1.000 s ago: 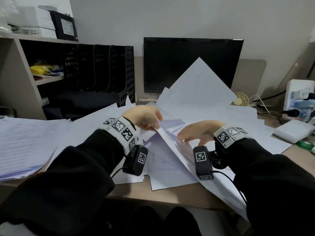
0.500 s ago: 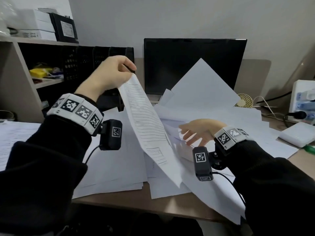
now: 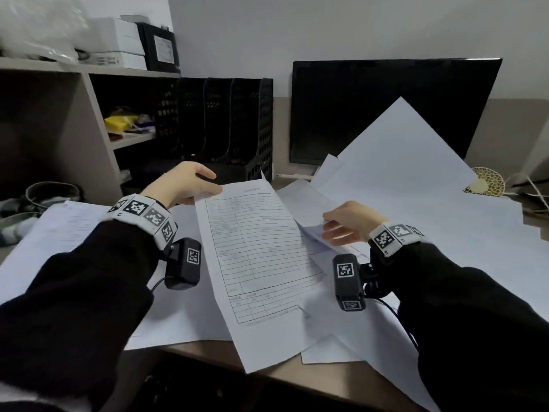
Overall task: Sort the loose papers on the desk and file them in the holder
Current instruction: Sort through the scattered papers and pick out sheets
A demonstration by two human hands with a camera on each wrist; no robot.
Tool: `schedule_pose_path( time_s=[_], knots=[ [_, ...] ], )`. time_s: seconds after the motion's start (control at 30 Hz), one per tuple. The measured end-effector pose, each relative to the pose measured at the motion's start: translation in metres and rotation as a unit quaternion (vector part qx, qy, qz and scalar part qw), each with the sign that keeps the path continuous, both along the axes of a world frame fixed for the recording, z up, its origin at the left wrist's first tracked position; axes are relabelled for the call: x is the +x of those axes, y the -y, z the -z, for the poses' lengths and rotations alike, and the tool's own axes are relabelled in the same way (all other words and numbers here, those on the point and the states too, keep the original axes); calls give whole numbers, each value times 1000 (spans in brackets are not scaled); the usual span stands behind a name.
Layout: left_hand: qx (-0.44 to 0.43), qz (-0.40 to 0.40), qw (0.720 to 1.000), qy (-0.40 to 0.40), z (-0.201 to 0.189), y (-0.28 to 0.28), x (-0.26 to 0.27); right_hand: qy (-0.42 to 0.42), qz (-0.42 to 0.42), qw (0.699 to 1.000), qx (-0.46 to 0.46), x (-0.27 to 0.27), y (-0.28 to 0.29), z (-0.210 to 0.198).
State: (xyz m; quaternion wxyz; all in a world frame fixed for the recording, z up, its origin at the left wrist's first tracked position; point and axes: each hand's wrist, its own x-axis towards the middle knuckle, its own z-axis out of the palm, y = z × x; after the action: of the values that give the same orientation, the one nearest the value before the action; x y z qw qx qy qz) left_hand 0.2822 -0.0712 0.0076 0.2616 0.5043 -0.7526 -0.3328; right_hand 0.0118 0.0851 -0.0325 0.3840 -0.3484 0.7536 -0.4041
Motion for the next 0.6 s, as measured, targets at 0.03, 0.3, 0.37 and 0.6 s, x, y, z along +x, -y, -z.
schedule_pose_path(
  time_s=[0.03, 0.3, 0.37, 0.6],
  knots=[
    [14, -1, 1000, 5, 4, 1, 3, 1, 13, 1000, -22, 0, 1, 2],
    [-36, -71, 997, -12, 16, 10, 17, 69, 119, 957, -257, 2, -6, -22],
    [-57, -86, 994, -43, 14, 10, 23, 86, 106, 949, -285, 12, -12, -31],
    [-97, -129, 977, -141, 19, 11, 38, 141, 45, 940, -309, 54, -25, -37]
  ],
)
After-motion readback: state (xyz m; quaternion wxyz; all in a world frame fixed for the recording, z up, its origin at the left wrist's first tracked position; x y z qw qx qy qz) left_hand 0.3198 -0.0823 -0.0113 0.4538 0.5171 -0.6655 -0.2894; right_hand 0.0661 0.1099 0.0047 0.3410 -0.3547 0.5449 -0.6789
